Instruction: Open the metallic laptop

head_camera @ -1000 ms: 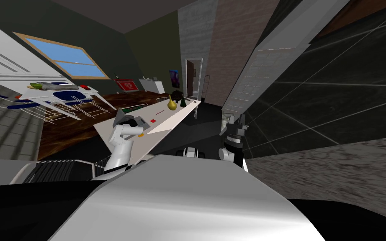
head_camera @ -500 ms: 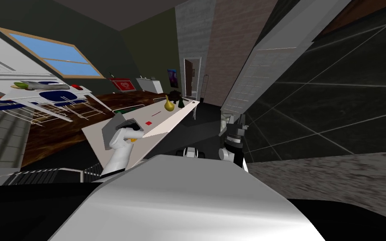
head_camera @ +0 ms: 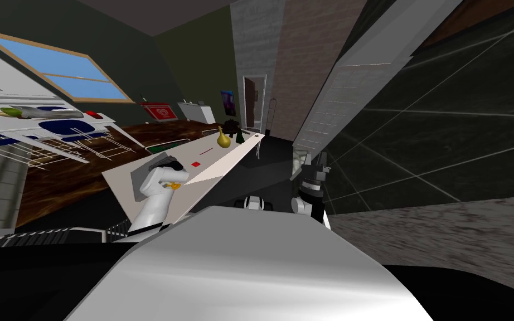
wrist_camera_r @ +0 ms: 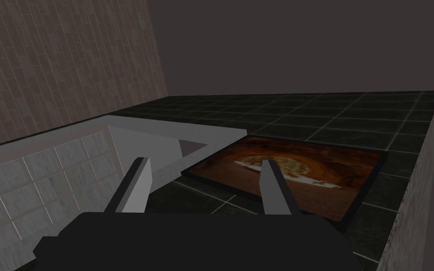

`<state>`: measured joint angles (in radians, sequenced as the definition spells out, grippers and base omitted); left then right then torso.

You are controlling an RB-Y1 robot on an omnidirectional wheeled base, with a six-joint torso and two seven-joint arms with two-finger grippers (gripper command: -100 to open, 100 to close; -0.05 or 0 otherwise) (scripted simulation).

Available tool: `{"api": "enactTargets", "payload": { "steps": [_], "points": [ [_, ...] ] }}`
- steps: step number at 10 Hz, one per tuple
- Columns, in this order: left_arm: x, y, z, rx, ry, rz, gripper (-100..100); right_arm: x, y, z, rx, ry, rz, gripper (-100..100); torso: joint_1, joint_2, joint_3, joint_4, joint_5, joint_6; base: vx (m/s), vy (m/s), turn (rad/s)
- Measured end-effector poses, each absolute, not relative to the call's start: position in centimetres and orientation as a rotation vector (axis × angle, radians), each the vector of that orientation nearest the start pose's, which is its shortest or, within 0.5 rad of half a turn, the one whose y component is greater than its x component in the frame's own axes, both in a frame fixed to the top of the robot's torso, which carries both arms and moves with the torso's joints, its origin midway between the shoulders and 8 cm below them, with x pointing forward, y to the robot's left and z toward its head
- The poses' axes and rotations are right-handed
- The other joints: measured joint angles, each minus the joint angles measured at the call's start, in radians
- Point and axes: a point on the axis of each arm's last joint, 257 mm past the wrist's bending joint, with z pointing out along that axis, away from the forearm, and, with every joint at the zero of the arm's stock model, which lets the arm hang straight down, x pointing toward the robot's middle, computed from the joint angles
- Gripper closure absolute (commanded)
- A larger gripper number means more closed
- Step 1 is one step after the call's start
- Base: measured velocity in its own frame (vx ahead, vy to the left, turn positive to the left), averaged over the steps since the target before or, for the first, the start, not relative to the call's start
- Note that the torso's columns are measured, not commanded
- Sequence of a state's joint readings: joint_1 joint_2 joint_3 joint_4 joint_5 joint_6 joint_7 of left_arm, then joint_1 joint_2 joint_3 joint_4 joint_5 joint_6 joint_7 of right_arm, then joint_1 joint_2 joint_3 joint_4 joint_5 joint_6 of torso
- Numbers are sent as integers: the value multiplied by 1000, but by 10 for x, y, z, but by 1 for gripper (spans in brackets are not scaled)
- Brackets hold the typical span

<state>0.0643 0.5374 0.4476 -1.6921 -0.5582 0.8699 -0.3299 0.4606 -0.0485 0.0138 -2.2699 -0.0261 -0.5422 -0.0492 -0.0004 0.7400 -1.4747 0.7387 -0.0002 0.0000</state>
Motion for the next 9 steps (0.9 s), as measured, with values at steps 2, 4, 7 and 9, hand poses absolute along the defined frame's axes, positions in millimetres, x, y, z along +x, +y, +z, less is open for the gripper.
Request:
{"api": "enactTargets", "payload": {
  "steps": [2, 4, 7, 9],
  "points": [
    [361, 702, -134, -1085, 1419, 668, -100, 342, -268, 40, 605, 578, 1410, 0, 0, -3, -2, -1, 0, 0, -53, -1, -43],
    [361, 703, -127, -1089, 1421, 675, 0, 342, -268, 40, 605, 578, 1410, 0, 1, -4, -3, -1, 0, 0, -9, -1, -4],
    [361, 703, -127, -1089, 1421, 674, 0, 342, -268, 40, 605, 578, 1409, 0, 0, -2, -1, -1, 0, 0, 0, 0, 0],
    [361, 703, -127, -1089, 1421, 674, 0, 342, -268, 40, 605, 578, 1409, 0, 0, -2, -1, -1, 0, 0, 0, 0, 0]
  ]
}}
